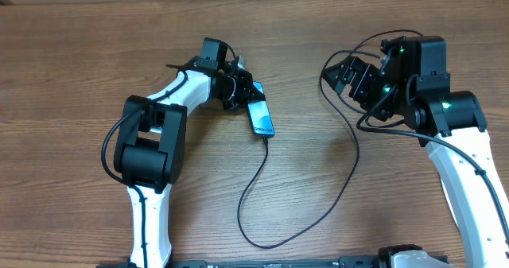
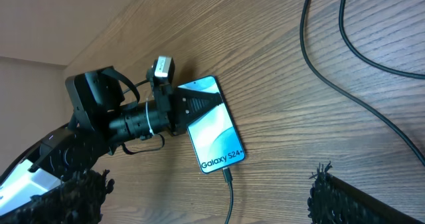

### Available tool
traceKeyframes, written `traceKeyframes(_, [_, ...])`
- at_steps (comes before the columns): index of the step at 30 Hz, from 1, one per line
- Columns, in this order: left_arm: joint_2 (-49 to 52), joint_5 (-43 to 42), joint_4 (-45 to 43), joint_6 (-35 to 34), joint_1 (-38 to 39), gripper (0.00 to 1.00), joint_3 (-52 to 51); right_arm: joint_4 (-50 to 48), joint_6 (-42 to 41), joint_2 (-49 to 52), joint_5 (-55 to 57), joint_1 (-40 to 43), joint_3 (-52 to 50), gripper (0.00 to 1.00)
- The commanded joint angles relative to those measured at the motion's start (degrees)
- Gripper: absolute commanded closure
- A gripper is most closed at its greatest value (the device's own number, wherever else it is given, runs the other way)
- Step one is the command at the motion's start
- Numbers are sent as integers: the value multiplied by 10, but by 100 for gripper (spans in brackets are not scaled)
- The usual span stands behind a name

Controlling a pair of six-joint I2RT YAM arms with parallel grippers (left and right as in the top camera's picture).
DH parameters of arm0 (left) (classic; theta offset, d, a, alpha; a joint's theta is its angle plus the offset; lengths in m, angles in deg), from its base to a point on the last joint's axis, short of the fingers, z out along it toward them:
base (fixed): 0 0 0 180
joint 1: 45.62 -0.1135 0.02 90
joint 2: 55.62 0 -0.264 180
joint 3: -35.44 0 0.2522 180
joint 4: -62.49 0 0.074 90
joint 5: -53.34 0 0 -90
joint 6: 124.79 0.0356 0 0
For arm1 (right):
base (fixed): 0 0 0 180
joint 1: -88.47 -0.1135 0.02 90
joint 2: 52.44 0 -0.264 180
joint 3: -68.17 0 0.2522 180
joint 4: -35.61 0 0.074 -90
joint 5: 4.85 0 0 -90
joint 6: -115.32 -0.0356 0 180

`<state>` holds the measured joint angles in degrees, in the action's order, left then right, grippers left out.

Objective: Plug charger to phone and switch on socket
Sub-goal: 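Lower the plugged phone onto the table with the left gripper, then hold the phone flat on the table with the left gripper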

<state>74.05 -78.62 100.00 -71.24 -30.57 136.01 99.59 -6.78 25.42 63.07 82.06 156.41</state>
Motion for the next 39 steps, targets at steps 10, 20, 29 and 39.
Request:
traceKeyframes(10, [-3,43,22,-9,11,96,-3,1,7,-8,6,0,5,0])
traceKeyframes(20, [-3,50,31,-9,11,83,-3,1,7,-8,6,0,5,0])
traceKeyframes(29, [-3,49,37,-9,11,83,-3,1,7,-8,6,0,5,0])
traceKeyframes(39, [-3,50,47,-9,11,82,-3,5,7,-8,6,0,5,0])
